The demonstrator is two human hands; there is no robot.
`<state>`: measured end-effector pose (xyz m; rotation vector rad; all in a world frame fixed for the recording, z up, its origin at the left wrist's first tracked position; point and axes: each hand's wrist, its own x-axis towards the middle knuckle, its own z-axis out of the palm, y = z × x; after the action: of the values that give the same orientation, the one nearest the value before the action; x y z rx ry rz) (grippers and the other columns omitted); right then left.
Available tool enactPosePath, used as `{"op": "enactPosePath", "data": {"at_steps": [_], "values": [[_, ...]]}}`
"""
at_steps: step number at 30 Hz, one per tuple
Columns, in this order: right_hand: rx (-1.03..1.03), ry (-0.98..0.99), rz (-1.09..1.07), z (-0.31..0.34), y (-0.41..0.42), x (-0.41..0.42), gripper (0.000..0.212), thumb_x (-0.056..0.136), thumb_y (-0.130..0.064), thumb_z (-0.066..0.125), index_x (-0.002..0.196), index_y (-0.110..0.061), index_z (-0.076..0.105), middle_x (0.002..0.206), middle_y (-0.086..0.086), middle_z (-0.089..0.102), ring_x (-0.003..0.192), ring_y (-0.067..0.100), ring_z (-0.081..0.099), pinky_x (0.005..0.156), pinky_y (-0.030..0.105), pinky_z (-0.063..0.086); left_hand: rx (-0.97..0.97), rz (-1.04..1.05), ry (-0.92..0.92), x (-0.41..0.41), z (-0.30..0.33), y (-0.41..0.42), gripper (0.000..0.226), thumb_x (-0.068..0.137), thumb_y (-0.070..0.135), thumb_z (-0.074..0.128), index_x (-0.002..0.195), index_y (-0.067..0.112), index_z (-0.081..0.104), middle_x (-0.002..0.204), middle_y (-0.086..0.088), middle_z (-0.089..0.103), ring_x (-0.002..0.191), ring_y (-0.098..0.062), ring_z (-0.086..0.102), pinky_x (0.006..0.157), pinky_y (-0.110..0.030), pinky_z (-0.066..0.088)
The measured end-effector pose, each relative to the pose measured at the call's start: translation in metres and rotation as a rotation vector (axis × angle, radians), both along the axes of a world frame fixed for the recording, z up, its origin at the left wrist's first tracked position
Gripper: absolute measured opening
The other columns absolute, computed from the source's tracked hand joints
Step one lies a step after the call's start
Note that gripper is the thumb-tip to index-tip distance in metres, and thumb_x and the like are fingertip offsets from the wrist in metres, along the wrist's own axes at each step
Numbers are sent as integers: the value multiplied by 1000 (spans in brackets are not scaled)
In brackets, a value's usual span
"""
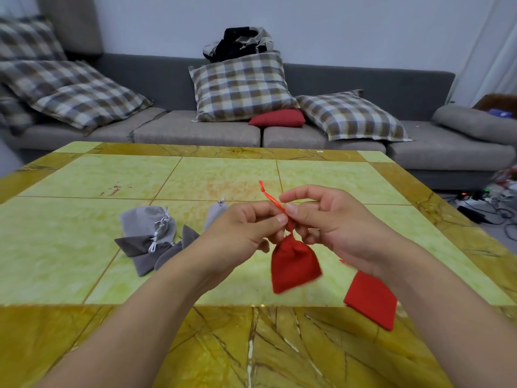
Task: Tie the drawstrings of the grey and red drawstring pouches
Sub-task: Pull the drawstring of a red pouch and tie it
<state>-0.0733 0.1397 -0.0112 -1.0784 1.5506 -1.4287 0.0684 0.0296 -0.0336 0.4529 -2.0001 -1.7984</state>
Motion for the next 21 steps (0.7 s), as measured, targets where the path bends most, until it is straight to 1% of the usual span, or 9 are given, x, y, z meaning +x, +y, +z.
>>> {"op": "enactPosePath", "data": {"at_steps": [1, 3, 7, 9, 12, 14, 17, 19, 21], "values": [[-1, 14, -3, 0, 0, -1, 25, 87, -13, 69, 111, -5, 67, 77, 13, 62, 61, 14, 51, 54, 22, 43, -20, 31, -5, 0, -1, -1, 17, 98, 13, 55, 96, 3, 69, 68, 4, 59, 66, -7, 53, 64, -23, 42], [-6, 42, -22, 0, 0, -1, 20, 88, -7, 69, 107, -3, 69, 78, 15, 65, 61, 14, 54, 56, 22, 46, -36, 86, -7, -1, -1, -2, 20, 98, 12, 53, 99, -1, 68, 66, 5, 61, 65, -5, 54, 65, -23, 42], [-41, -11, -89, -3, -1, 4, 15, 85, -1, 71, 100, 2, 70, 77, 21, 69, 61, 15, 62, 56, 20, 53, -19, 139, 11, -5, -1, -1, 19, 98, 9, 52, 98, -3, 68, 65, 5, 63, 63, -5, 56, 61, -19, 44], [-61, -40, -128, -5, -3, 9, 16, 83, -2, 73, 98, 3, 70, 76, 19, 71, 61, 16, 66, 56, 21, 55, -1, 168, 37, -6, -2, 1, 19, 98, 8, 53, 90, 1, 69, 66, 3, 65, 62, -6, 56, 59, -19, 44], [-102, -76, -213, -9, -5, 16, 17, 83, -1, 74, 97, 6, 68, 74, 18, 71, 59, 15, 66, 55, 21, 56, 65, 213, 62, -8, -3, 3, 26, 96, 7, 54, 77, 12, 71, 66, 0, 66, 63, -10, 55, 59, -20, 44], [-123, -105, -264, -11, -7, 19, 18, 82, -1, 76, 96, 7, 68, 73, 18, 70, 58, 15, 66, 54, 21, 56, 139, 230, 84, -9, -3, 3, 22, 94, 9, 58, 79, 10, 72, 65, -1, 65, 64, -12, 55, 60, -22, 45], [-140, -135, -310, -13, -7, 22, 18, 79, 1, 78, 92, 6, 67, 70, 18, 70, 58, 18, 68, 54, 22, 56, 93, 243, 93, -9, -5, 5, 9, 90, 14, 67, 87, 8, 73, 67, -4, 67, 65, -13, 59, 62, -21, 48], [-137, -137, -310, -12, -6, 22, 14, 79, 2, 77, 90, 5, 69, 72, 19, 72, 62, 20, 69, 58, 25, 59, 93, 277, 98, -8, -7, 6, 10, 91, 15, 66, 90, 8, 73, 69, -4, 69, 64, -11, 61, 59, -18, 49], [-132, -153, -292, -8, -5, 19, 9, 82, 1, 75, 90, 5, 72, 76, 19, 73, 66, 21, 69, 65, 28, 62, 125, 320, 101, -8, -7, 5, 11, 93, 14, 64, 92, 9, 74, 72, -5, 71, 66, -10, 64, 60, -17, 51]]}}
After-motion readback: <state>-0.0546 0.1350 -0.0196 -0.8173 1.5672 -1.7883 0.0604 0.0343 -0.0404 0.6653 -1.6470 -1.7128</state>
